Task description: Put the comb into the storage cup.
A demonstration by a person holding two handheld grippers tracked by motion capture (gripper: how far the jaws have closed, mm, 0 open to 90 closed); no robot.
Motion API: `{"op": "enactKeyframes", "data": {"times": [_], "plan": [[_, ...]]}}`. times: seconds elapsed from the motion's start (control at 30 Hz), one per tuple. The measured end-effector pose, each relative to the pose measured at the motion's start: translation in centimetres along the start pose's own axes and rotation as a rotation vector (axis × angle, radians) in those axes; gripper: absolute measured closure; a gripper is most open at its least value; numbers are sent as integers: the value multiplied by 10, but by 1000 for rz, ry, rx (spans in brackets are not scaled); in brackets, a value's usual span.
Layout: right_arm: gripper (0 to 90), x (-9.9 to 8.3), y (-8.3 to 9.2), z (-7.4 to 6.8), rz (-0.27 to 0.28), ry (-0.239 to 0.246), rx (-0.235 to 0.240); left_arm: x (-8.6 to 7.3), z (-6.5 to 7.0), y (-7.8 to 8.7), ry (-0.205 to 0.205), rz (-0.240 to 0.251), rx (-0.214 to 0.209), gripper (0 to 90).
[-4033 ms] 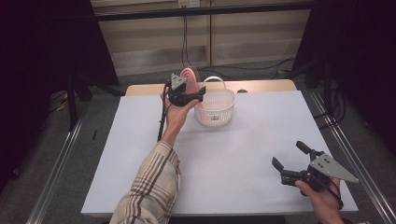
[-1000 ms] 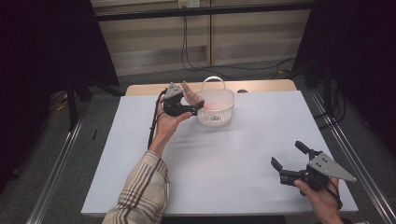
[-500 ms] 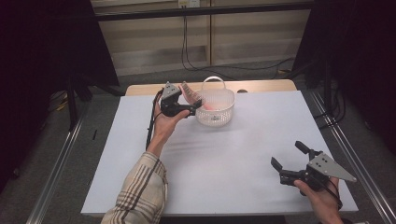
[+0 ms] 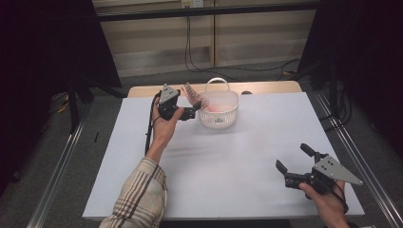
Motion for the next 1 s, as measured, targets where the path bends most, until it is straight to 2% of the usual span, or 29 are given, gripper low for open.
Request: {"op": "enactKeyframes", "data": {"times": [0.07,0.1,0.17,0.23,0.3,0.37,0.47,0.5,0.57,0.67,0.77,0.87,1.0], "plan": [[3,0,0,0,1,2,-1,0,-1,1,-3,19,0,22],[3,0,0,0,1,2,-2,-1,-1,1,4,15,13,26],[3,0,0,0,0,3,-3,-2,-2,2,2,13,9,26],[3,0,0,0,1,3,-2,0,-2,4,-14,24,16,25],[3,0,0,0,1,2,-3,1,0,7,-12,27,4,22],[3,0,0,0,2,-1,-4,4,3,10,-26,45,18,25],[3,0,-1,0,1,0,-3,7,9,13,-6,61,7,23],[3,0,-1,0,1,0,-4,7,9,14,-11,64,14,19],[5,0,-1,0,0,1,-3,6,13,14,24,54,-1,14],[5,-1,-1,1,2,2,-5,7,15,18,-10,45,0,16],[5,-2,-1,2,-2,-5,-15,10,17,24,-18,59,0,14],[5,-2,-1,2,-1,-11,-14,8,16,30,-30,67,24,8],[4,-2,-1,3,0,-11,-12,7,15,37,1,80,39,16]]}}
Point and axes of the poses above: each handheld gripper's, and its own axes: y roughly backward along the jaws, x roughly out of its top, z roughly to its right, the point moved 7 cm from there along -y, roughly forward along the jaws, and after that the axes turned 14 degrees about z, right-handed, at the moved point
